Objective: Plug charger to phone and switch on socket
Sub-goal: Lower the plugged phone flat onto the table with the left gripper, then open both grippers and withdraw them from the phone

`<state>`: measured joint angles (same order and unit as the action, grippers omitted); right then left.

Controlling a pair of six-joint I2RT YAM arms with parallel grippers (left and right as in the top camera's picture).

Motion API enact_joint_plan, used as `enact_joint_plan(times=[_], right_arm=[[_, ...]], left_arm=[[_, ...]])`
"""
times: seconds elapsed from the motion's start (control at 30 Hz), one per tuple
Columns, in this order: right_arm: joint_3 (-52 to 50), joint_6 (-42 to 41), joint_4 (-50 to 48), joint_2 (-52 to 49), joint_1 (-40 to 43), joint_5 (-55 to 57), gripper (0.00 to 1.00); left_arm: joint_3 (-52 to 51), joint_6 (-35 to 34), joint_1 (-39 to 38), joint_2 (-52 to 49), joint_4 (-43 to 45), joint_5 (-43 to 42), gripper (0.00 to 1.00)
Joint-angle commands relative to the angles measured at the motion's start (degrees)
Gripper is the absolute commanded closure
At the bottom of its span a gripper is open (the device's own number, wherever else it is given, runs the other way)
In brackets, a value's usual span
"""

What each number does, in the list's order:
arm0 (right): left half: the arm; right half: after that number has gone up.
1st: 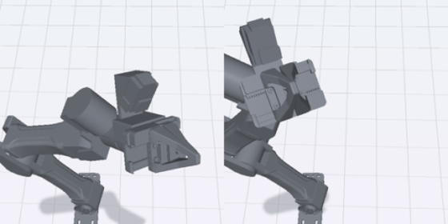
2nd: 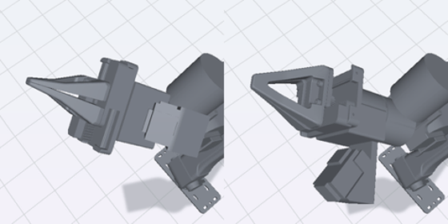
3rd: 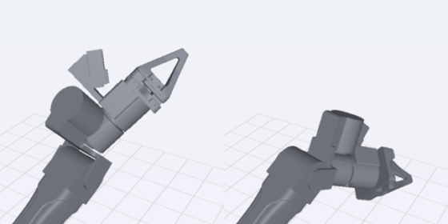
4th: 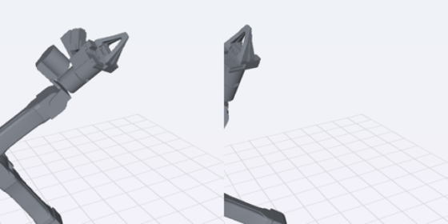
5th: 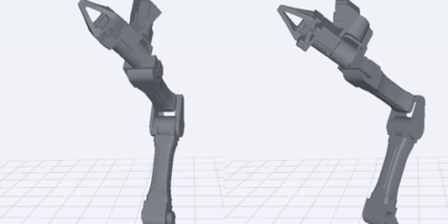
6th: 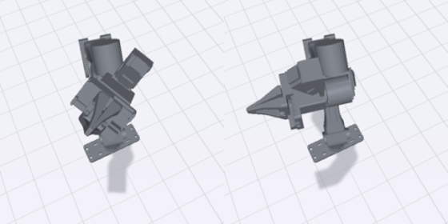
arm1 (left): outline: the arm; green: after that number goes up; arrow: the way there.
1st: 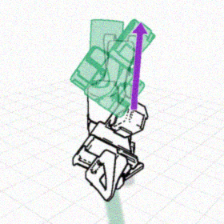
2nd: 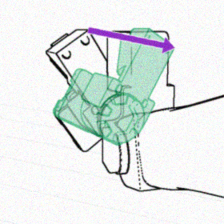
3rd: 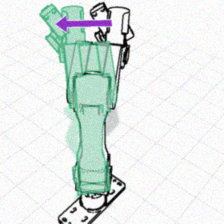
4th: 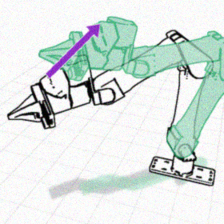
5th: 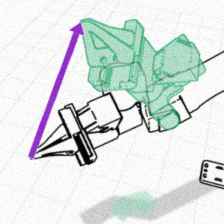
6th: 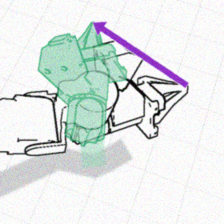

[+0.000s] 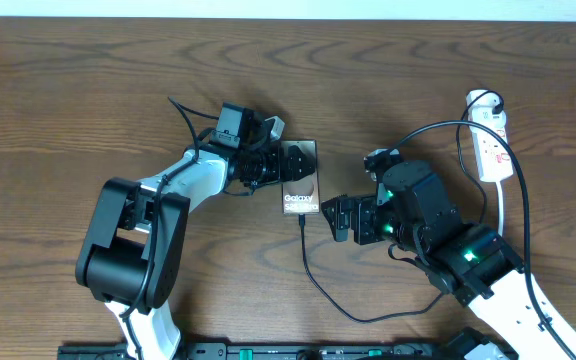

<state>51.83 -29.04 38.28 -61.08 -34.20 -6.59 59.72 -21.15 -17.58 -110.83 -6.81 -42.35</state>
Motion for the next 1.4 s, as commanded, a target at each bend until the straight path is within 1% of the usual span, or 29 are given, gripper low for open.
enact_joint_plan(times=[0.0,0.5,0.7,0.8,0.9,0.93,0.97,1.0,1.03,1.13,1.2,1.23,1.3,1.33,1.37], right_arm=[[0.96,0.81,-0.11,-0.02,0.20,2.05,0.01],[0.96,0.81,-0.17,-0.02,0.20,3.28,0.01],[0.96,0.79,-0.17,-0.02,0.20,3.28,0.01],[0.96,0.81,-0.17,-0.02,0.20,3.28,0.01],[0.96,0.81,-0.17,-0.02,0.20,4.37,0.01],[0.96,0.81,-0.15,0.00,0.20,5.46,0.04],[0.98,0.83,-0.15,0.00,0.20,7.23,0.17],[0.98,0.81,-0.13,0.00,0.22,8.96,0.27],[0.98,0.81,-0.15,0.00,0.28,11.23,0.44],[0.98,0.81,-0.13,0.09,0.74,12.55,0.68],[1.03,0.81,-0.04,0.28,1.27,12.48,0.82],[1.05,0.79,0.09,0.50,1.60,12.50,0.89],[1.29,0.79,0.46,1.18,2.36,12.57,0.98],[2.03,0.33,1.62,2.05,3.63,13.05,0.99],[2.60,-0.79,2.84,2.58,4.55,13.92,0.99]], left_arm=[[-4.11,0.57,0.90,-6.29,-2.36,16.31,0.07],[-4.11,0.57,0.96,-6.29,-2.38,19.10,0.07],[-4.11,0.57,2.71,-6.29,-2.64,19.10,0.07],[-4.11,0.55,4.22,-6.29,-3.78,19.06,0.07],[-4.09,0.57,5.81,-5.77,-8.09,18.84,0.07],[-4.09,0.61,6.27,-5.42,-9.66,18.86,0.07],[-4.09,1.09,6.84,-4.76,-11.28,18.86,0.07],[-4.09,1.81,7.28,-4.00,-12.63,18.88,0.07],[-4.09,4.22,7.69,-2.05,-14.64,18.88,0.07],[-4.09,8.55,7.80,3.63,-18.38,19.43,0.07],[-4.09,9.11,7.80,8.90,-21.27,20.98,0.07],[-4.09,9.11,7.80,11.96,-22.77,22.01,0.07],[-4.09,9.11,7.80,17.84,-25.16,24.02,0.07],[-4.09,9.11,7.80,24.63,-27.47,26.38,0.07],[-4.09,9.11,7.80,28.30,-28.70,27.43,0.07]])
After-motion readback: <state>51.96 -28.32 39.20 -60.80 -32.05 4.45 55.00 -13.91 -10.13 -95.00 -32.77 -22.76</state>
